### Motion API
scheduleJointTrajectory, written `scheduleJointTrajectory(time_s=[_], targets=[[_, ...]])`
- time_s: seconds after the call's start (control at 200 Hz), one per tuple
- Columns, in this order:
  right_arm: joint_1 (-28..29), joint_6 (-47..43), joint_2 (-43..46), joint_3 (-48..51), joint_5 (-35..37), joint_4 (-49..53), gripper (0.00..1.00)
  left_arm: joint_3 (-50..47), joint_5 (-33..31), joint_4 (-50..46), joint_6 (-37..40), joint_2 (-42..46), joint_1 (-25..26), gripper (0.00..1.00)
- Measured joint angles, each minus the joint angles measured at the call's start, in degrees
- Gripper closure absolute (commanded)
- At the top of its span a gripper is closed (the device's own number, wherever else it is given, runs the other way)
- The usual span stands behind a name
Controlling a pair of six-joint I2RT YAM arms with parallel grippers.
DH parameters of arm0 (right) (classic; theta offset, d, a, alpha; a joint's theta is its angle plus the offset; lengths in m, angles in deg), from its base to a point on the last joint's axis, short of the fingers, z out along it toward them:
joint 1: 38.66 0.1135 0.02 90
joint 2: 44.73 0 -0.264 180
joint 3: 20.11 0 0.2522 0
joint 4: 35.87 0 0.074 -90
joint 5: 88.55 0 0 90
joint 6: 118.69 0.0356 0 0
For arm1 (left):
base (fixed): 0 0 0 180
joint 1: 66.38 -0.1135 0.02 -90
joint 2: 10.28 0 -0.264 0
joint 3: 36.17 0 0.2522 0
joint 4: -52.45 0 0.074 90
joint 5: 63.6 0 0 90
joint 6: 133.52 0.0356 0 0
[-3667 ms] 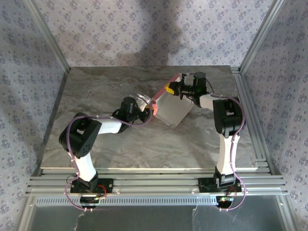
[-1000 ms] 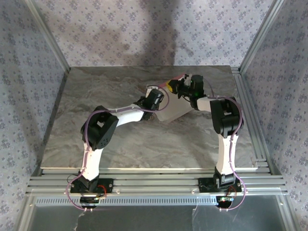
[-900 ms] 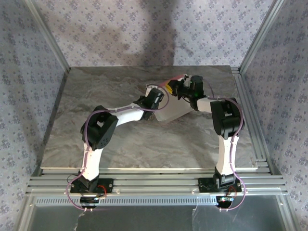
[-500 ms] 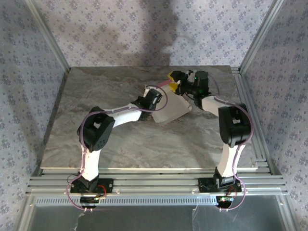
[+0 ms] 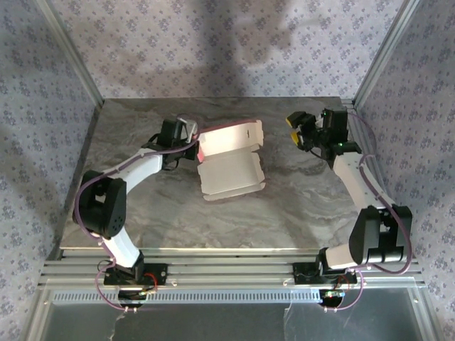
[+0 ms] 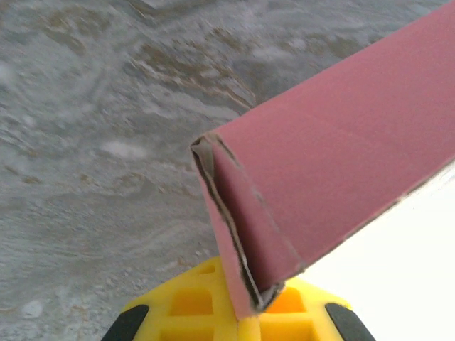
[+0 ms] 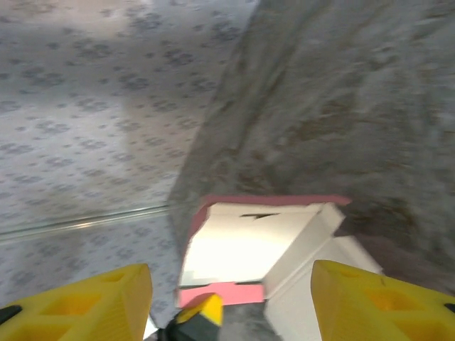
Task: Fold the paper box
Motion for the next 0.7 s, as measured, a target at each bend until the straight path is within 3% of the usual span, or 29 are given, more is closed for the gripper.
scheduleJointTrajectory(time_s=[0.09,0.275,0.5,0.7], targets=[[-1.09,-3.02,1.16,-0.35,1.38,5.2,0.44,0.02,6.8,-1.75,0.07,0.22,-1.44,1.0],[-2.08,-10.82,1.53,-0.35,1.27,8.37,0.41,2.19,15.78,-5.38,-0.57,1.49,-1.92,1.0],[-0.04,-21.84,4.94,1.46,-0.2,6.49,0.35,6.43,19.23,-10.99,-1.84,1.51,-2.25,1.0],[1.46,-29.46,9.88,11.69,-4.42,-2.21,0.26,7.06,20.28,-16.98,-1.99,1.51,-2.29,1.0]])
